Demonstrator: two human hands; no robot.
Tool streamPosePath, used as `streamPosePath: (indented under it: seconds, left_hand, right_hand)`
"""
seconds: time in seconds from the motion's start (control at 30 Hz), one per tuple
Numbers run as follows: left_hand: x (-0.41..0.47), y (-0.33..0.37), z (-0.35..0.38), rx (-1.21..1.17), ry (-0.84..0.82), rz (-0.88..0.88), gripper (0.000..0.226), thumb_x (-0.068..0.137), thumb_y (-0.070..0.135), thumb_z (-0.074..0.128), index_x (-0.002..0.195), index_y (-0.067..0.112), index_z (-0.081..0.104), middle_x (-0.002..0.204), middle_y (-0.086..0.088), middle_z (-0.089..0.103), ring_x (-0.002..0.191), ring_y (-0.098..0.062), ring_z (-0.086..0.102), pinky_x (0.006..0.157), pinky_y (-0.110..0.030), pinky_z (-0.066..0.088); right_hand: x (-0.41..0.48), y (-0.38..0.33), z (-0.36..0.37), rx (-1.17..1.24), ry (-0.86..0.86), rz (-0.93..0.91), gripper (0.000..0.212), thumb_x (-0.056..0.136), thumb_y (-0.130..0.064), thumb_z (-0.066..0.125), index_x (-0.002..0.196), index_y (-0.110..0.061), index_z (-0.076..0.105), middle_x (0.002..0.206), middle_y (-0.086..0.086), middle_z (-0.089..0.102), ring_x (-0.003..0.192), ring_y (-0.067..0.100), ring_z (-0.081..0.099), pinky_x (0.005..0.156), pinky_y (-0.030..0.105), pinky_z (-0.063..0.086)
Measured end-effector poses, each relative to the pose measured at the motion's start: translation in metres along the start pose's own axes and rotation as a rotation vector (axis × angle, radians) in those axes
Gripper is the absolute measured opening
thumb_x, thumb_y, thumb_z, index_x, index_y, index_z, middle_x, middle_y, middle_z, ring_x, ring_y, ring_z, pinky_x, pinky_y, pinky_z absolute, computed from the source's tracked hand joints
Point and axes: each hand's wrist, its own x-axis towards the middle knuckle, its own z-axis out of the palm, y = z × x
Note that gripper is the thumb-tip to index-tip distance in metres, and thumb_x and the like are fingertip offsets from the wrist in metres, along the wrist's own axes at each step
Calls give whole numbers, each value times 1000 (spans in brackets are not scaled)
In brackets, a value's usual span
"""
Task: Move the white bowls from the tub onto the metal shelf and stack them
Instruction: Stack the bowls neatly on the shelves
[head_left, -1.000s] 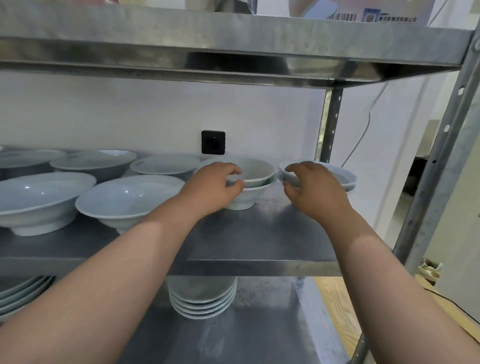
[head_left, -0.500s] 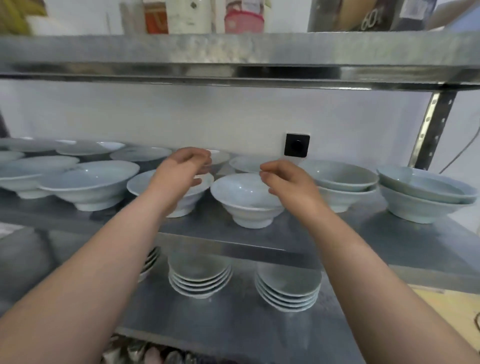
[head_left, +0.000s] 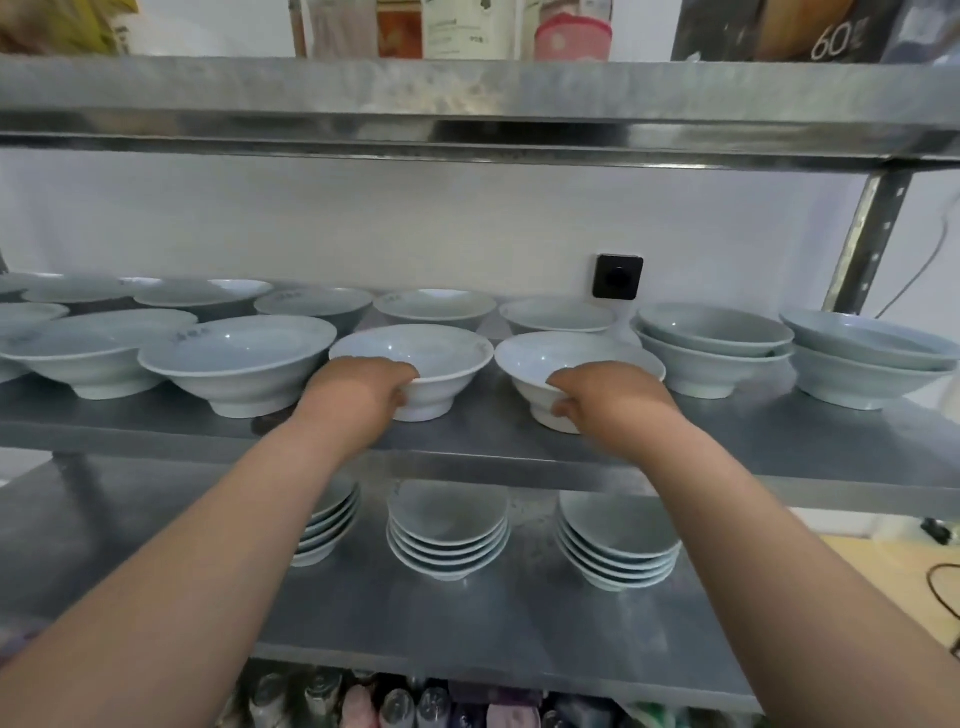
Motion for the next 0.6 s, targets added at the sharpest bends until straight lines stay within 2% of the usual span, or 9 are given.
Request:
streamPosePath:
  seconds: [0.07,0.1,0.2,0.27,0.33,0.4,0.5,0.6]
  left_hand:
    - [-8,-2,3,-32,101,-1,14,91,17,54,103,22,61,101,-1,67,89,-27,61,73,-35,51]
    - [-12,-1,3,-81,187,-16,16,89,16,56,102,22,63,100,-1,69,88,-28,62,70,-35,51]
    - [-15,7,-10,-167,424,-13,13,89,17,60,100,17,67,94,-6,71,83,-33,65,61,-33,43]
    - [-6,16,-25,-116,541,49,8,89,17,62,94,15,67,86,-10,70,74,-36,64,57,-34,42]
    - [7,28,-38,-117,636,94,10,88,17,59,93,14,68,81,-12,69,69,-38,63,55,-35,43]
    - [25,45,-50,-178,690,140,14,87,18,55,93,14,67,80,-10,69,69,-38,62,57,-36,45]
    - [57,80,-59,-215,727,210,7,87,13,58,84,12,64,74,-9,65,66,-36,60,55,-36,45]
    - [92,126,-58,-254,694,242,6,84,14,59,85,15,66,79,-7,67,69,-35,61,56,-31,39]
  right_hand:
    - [-8,3,3,8,38,-13,21,99,-22,41,115,-23,55,106,-18,59,94,17,52,68,28,35]
    - [-14,7,6,27,114,-14,22,99,-22,43,116,-25,57,105,-19,59,95,17,53,67,28,36]
    - [-29,26,11,50,504,-160,14,95,-25,57,104,-23,67,91,-8,67,87,24,61,60,30,41]
    - [-34,42,5,62,652,-244,11,89,-26,63,95,-20,70,80,-1,69,79,29,63,58,33,49]
    - [-38,60,-7,64,741,-259,14,88,-28,63,94,-19,72,80,1,70,78,30,64,59,35,52]
    - [-41,84,-23,61,841,-250,16,88,-27,65,95,-14,73,82,5,71,77,32,64,61,35,51]
    - [-44,131,-45,-1,906,-185,21,90,-27,63,98,-10,73,84,8,72,78,34,64,67,35,48]
    - [-44,182,-54,-57,964,-146,15,88,-19,67,97,-8,73,83,10,72,76,35,65,66,36,50]
